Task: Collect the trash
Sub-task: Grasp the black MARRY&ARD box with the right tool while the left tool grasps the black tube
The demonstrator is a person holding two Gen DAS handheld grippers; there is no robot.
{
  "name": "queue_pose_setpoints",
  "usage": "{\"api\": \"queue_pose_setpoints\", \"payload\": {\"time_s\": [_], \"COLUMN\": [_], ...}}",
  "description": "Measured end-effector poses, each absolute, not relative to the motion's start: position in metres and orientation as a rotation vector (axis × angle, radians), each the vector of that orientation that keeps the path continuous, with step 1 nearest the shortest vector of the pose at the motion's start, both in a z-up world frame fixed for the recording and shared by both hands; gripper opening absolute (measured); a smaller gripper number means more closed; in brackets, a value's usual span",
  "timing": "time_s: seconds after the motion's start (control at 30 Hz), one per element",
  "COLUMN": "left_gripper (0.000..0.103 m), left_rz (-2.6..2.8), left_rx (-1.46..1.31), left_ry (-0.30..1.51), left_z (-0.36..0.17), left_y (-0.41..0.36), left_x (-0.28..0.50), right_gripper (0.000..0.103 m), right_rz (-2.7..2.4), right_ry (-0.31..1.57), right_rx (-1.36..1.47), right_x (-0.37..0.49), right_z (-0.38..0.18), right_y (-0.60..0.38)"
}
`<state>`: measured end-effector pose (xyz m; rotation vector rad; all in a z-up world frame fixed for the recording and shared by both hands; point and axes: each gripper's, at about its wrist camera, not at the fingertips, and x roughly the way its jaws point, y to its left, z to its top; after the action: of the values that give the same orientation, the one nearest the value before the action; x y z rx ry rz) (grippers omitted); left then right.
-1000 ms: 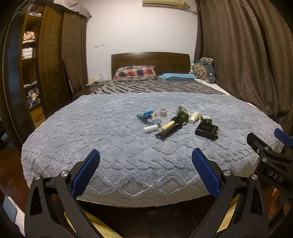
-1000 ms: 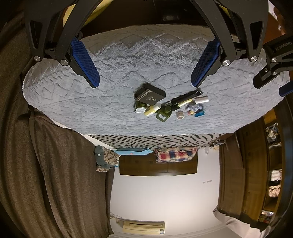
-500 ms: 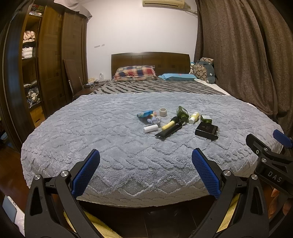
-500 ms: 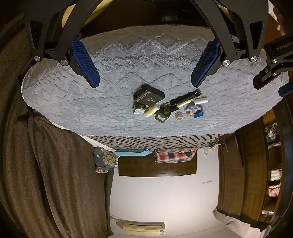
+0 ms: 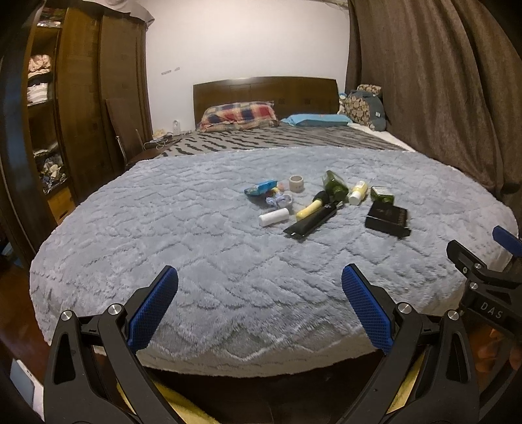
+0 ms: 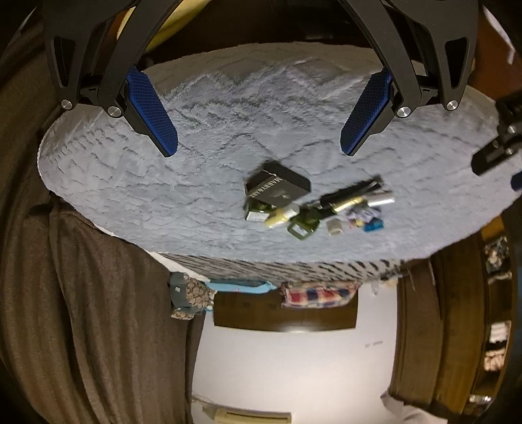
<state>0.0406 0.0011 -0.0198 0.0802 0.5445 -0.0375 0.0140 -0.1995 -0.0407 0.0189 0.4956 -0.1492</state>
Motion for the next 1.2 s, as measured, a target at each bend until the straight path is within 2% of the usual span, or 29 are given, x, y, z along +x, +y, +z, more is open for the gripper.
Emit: {"api": "queue_pose_setpoints", "payload": {"time_s": [0.53, 0.7, 0.9, 1.0, 1.07, 1.2], "left_gripper": [0.095, 0.078, 0.064, 0.056, 0.055, 0.048], "left_rz": [-0.164, -0.202, -0.258, -0.275, -0.280, -0.285], "left_rx": [0.070, 0.083, 0.081, 0.088, 0.102, 0.114], "left_ry": [0.721, 0.747, 0.799, 0.806, 0.810, 0.806], "left_z": [-0.078, -0.092, -0.104, -0.105, -0.105, -0.105], "left_y": [-0.012, -0.026, -0.041, -0.044, -0.046, -0.046], "left_x": [0.167, 0.199, 0.238, 0.245, 0.246, 0.242], "right_gripper": [0.100, 0.100, 0.100, 0.095, 0.086, 0.085], "right_rz": [-0.011, 0.033, 0.082, 0.107, 0.113, 0.115], "right_ry": [0.679, 0.718, 0.745, 0.752, 0.753, 0.741], "right_rx": [0.043, 0.044, 0.030, 0.029, 0.024, 0.037], "right_x": [0.151, 0.174, 0.194, 0.197, 0.197, 0.193], "right_z": [-0.088, -0.096, -0.102, -0.102, -0.102, -0.101], "right_y": [-0.226, -0.226, -0.222, -0.222, -0.223, -0.223]}}
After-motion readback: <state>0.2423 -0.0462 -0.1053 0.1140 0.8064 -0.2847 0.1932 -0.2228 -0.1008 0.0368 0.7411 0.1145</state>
